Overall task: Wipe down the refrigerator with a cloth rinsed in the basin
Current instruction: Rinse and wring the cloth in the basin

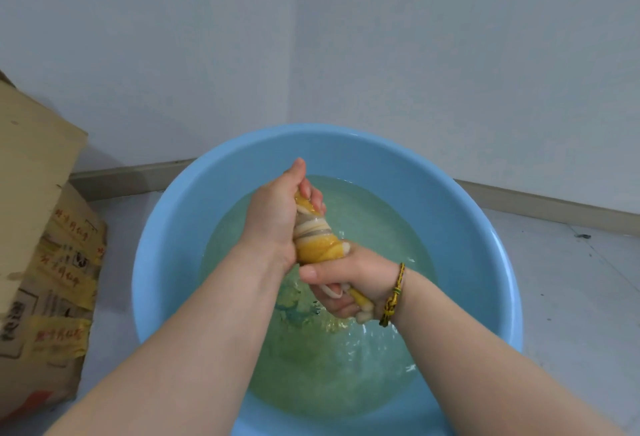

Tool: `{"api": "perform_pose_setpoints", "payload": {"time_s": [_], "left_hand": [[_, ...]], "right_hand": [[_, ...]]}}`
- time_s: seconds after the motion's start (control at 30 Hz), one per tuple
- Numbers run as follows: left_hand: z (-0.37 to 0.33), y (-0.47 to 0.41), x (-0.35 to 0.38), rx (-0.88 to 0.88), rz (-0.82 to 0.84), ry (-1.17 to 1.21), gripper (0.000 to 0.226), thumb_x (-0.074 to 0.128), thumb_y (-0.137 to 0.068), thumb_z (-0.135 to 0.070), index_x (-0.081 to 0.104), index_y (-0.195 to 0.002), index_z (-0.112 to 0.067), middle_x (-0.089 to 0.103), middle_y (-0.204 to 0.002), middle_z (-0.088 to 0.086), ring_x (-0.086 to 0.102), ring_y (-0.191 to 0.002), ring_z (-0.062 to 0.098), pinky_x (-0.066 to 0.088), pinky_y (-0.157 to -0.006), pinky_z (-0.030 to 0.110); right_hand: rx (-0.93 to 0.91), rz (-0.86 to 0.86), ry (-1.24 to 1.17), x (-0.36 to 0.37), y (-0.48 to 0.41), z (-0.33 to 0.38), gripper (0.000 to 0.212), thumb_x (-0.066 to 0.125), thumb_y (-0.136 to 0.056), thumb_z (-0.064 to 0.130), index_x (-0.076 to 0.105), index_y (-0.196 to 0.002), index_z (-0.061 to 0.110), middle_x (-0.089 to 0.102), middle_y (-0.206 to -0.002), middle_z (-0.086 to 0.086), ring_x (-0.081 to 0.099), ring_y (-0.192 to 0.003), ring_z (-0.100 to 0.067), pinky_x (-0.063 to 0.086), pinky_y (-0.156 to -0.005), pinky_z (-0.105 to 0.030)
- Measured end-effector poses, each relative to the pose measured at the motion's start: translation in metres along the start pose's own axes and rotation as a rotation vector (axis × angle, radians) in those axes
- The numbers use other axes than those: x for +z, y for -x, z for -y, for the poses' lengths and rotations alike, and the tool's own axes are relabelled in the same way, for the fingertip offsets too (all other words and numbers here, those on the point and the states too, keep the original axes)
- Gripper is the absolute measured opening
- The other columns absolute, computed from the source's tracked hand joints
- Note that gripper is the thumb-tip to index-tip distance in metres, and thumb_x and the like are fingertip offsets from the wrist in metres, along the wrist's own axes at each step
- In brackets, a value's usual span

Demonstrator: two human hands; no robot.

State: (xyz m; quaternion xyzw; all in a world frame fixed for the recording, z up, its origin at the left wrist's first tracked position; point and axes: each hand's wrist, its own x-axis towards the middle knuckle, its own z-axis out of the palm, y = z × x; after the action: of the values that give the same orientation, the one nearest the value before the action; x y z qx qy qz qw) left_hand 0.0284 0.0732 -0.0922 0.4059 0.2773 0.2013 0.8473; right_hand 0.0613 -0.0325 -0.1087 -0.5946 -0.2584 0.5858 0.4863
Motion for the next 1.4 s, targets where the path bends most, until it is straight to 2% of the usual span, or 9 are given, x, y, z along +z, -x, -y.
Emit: {"api": "perform_pose_setpoints", "payload": {"time_s": [0.13,0.3,0.4,0.47,0.7,0.87,1.0,1.1,1.4], "left_hand": [[-0.002,0.006,-0.001,-0.074,0.133,0.105,0.055,0.039,-0.092,-0.035,0.041,-0.043,-0.012,0.041,-0.034,0.002,0.041,-0.035,0.014,0.037,-0.041,0.014],[-0.009,0.016,-0.003,-0.234,0.349,0.123,0.049,0.044,-0.082,-0.029,0.06,-0.039,-0.013,0.05,-0.037,0.002,0.059,-0.045,0.016,0.05,-0.054,0.019],[-0.01,0.017,-0.005,-0.284,0.445,-0.012,0.027,0.057,-0.076,-0.012,0.067,-0.101,-0.017,0.07,-0.081,0.008,0.067,-0.073,0.015,0.055,-0.066,0.024],[-0.006,0.018,-0.014,-0.418,0.539,-0.162,0.066,0.07,-0.065,-0.005,0.046,-0.122,-0.03,0.061,-0.108,0.008,0.063,-0.085,0.018,0.056,-0.068,0.03],[0.003,0.011,-0.012,-0.47,0.687,-1.215,0.017,0.058,-0.081,-0.001,0.049,-0.088,-0.013,0.051,-0.063,0.004,0.051,-0.04,0.003,0.037,-0.035,0.014],[0.002,-0.001,0.008,0.177,0.664,-2.24,0.039,0.056,-0.083,-0.011,0.041,-0.119,-0.015,0.053,-0.084,0.0,0.053,-0.079,0.021,0.036,-0.054,0.026],[-0.003,-0.008,0.018,0.607,0.674,-2.412,0.027,0.044,-0.086,-0.001,0.042,-0.111,-0.012,0.061,-0.106,0.006,0.05,-0.079,0.024,0.029,-0.055,0.029],[-0.009,-0.013,0.017,0.742,0.725,-2.49,0.024,0.042,-0.089,-0.005,0.041,-0.111,-0.014,0.059,-0.106,0.004,0.05,-0.075,0.025,0.02,-0.045,0.026],[-0.007,-0.026,0.0,1.233,0.326,-1.67,0.025,0.037,-0.062,-0.024,0.062,-0.062,-0.019,0.056,-0.046,-0.004,0.049,-0.031,0.02,0.023,-0.044,0.009]], "right_hand": [[0.01,0.013,0.195,-0.008,0.012,0.014,0.056,0.085,-0.046,0.047,0.052,-0.063,0.005,0.047,-0.04,0.009,0.041,-0.034,-0.003,0.037,-0.038,-0.012],[-0.215,-0.421,1.293,-0.02,0.026,0.021,0.015,0.072,-0.071,0.025,0.058,-0.076,0.02,0.059,-0.067,0.003,0.057,-0.066,-0.019,0.046,-0.062,-0.028],[-0.556,-0.693,1.716,-0.043,0.025,0.014,0.028,0.08,-0.052,0.025,0.065,-0.073,0.014,0.059,-0.061,-0.002,0.057,-0.052,-0.025,0.037,-0.054,-0.027],[-0.728,-0.841,1.913,-0.049,0.025,0.019,0.016,0.073,-0.053,0.013,0.063,-0.065,0.016,0.056,-0.058,-0.002,0.051,-0.048,-0.022,0.027,-0.058,-0.029],[-0.815,-0.637,2.115,-0.049,0.018,0.005,0.023,0.048,-0.067,0.009,0.068,-0.071,0.021,0.07,-0.08,-0.001,0.054,-0.051,-0.019,0.027,-0.058,-0.029],[0.05,-0.63,1.656,-0.023,0.008,-0.01,0.055,0.052,-0.086,0.023,0.034,-0.138,0.015,0.063,-0.106,-0.002,0.062,-0.093,-0.025,0.037,-0.065,-0.026],[0.149,-0.72,1.271,-0.019,0.003,0.0,0.007,0.049,-0.086,0.023,0.046,-0.086,0.017,0.06,-0.089,-0.004,0.054,-0.082,-0.026,0.037,-0.067,-0.026],[0.132,-0.74,1.006,-0.014,0.002,0.002,0.023,0.051,-0.079,0.017,0.037,-0.062,0.019,0.044,-0.062,0.003,0.046,-0.067,-0.023,0.035,-0.056,-0.023],[-0.21,-0.924,0.167,-0.004,-0.004,0.009,0.035,0.059,-0.067,-0.006,0.037,-0.052,0.015,0.031,-0.026,0.011,0.025,-0.029,-0.005,0.022,-0.033,-0.013]]}}
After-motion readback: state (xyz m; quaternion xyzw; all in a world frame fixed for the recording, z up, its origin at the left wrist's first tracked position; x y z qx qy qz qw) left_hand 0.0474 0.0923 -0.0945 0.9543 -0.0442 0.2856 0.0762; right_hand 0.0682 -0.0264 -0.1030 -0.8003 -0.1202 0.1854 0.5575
